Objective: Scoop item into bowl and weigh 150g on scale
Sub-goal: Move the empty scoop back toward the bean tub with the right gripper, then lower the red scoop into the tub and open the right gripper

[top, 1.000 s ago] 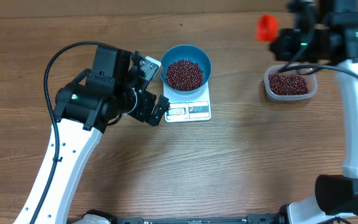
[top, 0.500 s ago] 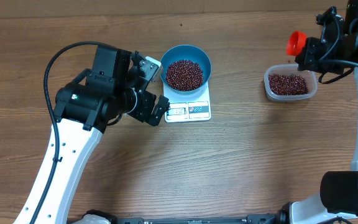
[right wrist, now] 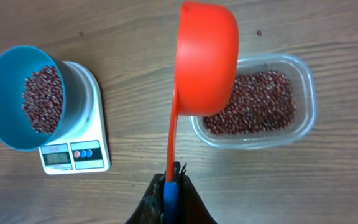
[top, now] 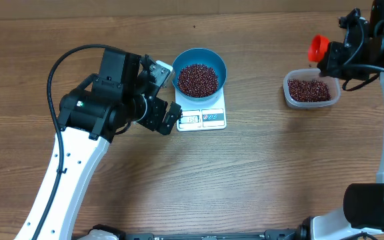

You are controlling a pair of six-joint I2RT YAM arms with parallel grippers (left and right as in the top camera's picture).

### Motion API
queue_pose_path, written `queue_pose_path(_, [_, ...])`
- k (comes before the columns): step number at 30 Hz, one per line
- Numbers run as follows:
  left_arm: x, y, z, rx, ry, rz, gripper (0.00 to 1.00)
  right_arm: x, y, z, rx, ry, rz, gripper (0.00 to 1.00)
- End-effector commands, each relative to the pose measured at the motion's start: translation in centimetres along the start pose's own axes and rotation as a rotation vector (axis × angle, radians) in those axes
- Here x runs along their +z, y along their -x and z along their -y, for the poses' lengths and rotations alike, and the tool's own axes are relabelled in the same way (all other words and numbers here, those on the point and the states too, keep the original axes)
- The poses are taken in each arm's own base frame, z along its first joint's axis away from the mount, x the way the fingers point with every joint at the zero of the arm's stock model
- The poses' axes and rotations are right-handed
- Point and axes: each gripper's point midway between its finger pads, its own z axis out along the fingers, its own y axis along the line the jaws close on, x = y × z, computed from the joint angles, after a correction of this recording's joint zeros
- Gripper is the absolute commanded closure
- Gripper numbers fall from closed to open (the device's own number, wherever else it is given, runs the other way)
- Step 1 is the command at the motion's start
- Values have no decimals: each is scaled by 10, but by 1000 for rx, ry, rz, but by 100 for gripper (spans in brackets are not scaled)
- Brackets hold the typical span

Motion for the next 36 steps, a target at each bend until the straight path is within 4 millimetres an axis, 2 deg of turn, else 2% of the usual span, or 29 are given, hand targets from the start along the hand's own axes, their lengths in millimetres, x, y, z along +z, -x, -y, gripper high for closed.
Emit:
queue_pose_path(1, [-6,6,3,28,-6,24,0,-4,-5,8,-8,-52,-9,96])
queue_pose_path(5, [-6,6,3,28,-6,24,1,-5,-14,17,0,-107,-46,96])
queue_pose_path(15, [-6,6,3,28,-6,24,1,-1,-28,19,23,-108,-103,96])
queue_pose_path(18, [-6,6,3,28,-6,24,0,9,-38,18,78,-94,-140,96])
queue_pose_path(22, [-6,6,3,28,-6,24,1,29,-46,10,131,8,-169,96])
queue_pose_path(26, [-6,6,3,28,-6,24,0,45,-49,27,293,5,-162,96])
queue_pose_path(31, [-6,6,3,28,-6,24,0,64,-50,59,534,-5,-124,96])
queue_pose_path(36, [-6,6,3,28,-6,24,1,86,-44,50,584,163,-91,96])
